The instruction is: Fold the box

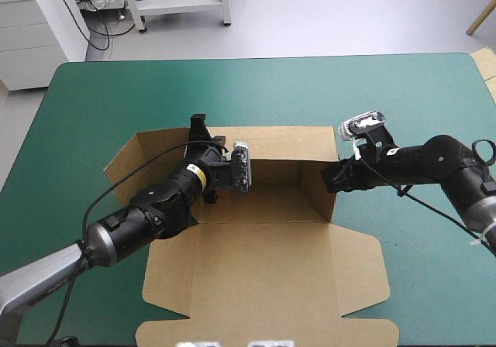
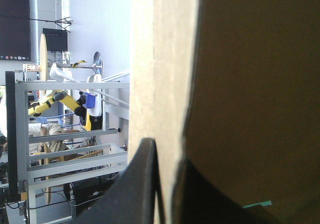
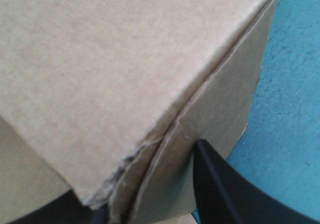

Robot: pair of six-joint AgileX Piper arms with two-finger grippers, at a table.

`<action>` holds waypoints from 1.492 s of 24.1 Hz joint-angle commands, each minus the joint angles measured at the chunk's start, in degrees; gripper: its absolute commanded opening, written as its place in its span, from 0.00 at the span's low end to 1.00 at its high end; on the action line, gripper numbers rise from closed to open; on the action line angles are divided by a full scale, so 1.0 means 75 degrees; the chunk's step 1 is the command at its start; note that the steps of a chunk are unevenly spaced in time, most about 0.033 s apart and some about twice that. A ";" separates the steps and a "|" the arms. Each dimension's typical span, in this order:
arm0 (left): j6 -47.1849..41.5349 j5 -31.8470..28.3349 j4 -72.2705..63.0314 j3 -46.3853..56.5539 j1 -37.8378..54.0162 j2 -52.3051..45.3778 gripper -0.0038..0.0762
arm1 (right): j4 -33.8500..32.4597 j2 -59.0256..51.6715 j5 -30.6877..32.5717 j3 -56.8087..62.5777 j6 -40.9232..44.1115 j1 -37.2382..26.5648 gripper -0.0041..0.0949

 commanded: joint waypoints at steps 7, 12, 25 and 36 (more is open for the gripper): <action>-0.0117 0.0347 -0.0885 0.0086 -0.0048 0.0058 0.04 | -0.1127 -0.0144 -0.0799 -0.0195 0.0530 0.1221 0.02; -0.0117 0.0347 -0.0903 0.0086 -0.0048 0.0058 0.04 | -0.2289 -0.0144 -0.1123 -0.0195 0.1596 0.1462 0.02; -0.0663 0.0520 -0.0921 -0.0097 -0.0959 -0.0391 0.61 | -0.2292 -0.0158 -0.1621 -0.0195 0.2024 0.1670 0.02; -0.0745 0.3063 -0.1142 -0.1027 -0.3607 -0.1143 0.67 | -0.2627 -0.0158 -0.1932 -0.0195 0.2573 0.1670 0.02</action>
